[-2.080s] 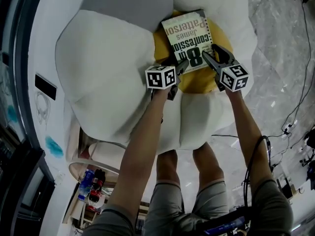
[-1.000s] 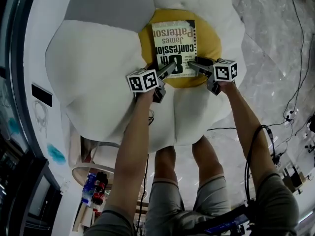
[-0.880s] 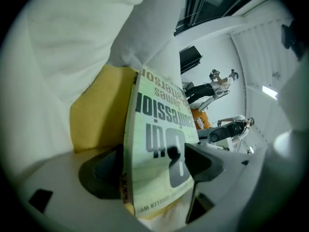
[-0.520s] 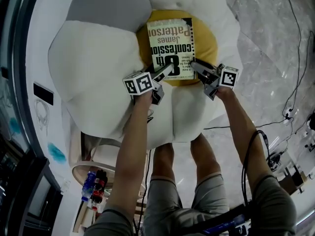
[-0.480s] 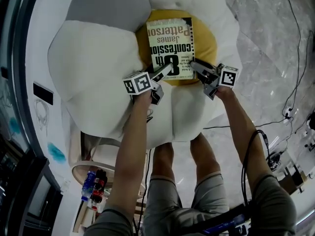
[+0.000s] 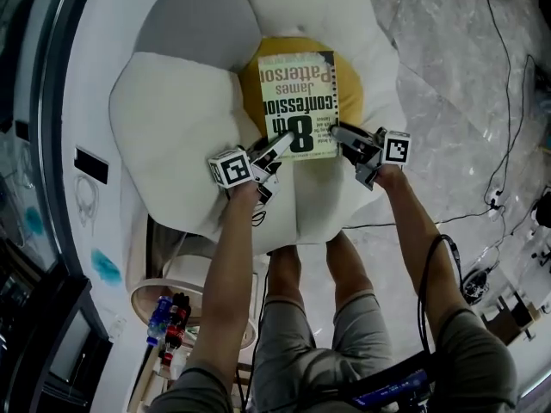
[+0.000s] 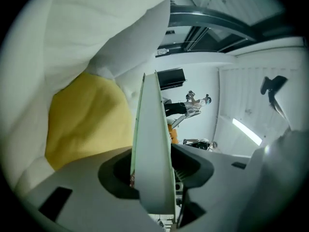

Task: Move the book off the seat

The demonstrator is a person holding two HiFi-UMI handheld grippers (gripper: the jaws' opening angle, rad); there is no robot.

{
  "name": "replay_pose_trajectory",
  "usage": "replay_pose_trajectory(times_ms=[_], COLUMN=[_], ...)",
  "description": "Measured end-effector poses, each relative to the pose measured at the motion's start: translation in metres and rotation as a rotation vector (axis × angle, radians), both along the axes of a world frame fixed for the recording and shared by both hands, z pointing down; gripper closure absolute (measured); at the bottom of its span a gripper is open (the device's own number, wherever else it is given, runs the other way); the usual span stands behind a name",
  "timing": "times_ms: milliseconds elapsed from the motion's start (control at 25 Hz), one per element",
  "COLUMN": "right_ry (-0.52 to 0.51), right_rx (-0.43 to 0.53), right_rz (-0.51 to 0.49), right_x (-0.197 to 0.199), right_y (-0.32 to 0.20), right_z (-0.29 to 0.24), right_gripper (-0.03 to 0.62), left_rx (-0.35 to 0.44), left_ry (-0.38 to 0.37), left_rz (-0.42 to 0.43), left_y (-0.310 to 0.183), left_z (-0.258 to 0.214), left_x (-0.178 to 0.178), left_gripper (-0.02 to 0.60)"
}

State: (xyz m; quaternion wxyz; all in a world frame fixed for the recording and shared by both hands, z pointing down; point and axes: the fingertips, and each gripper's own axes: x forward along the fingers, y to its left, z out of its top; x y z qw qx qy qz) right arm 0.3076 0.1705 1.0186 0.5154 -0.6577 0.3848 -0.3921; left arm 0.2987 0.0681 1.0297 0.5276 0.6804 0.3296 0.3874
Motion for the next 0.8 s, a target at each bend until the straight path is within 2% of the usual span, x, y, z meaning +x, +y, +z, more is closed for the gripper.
replay_pose_trajectory(times_ms=[200,440,560,720,800], right_ry=[0.074,0.154,0.204,0.291,0.365], right_rx=[0.002,0.073,0.113,0.156,0.154], right_rz=[-0.003,0.034,0.052,0.06,0.056], right_x=[0.005,0.026,0.024,0.023,0.031], right_y=[0.002,-0.002,-0.006,-0.016,-0.018], right_z=[-0.074,-0.194,-0.263,-0.369,-0.421], right_gripper=[0.422,0.421,0.422,0.422,0.422], left_rx=[-0.06,-0.095,-0.117,-0.121,-0.108], left_ry=[0.063,0.173,0.198,0.306,0.387], left_rz=[-0.008,-0.064,-0.095,-0.101,-0.109], left_y=[-0.003,-0.01,-0.014,-0.023,-0.026], left_z=[-0.085,-0.214,-0.283,-0.392,-0.448], left_x=[0.006,0.031,0.028,0.026,0.033], left_gripper=[0.395,0.403,0.405,0.407,0.407])
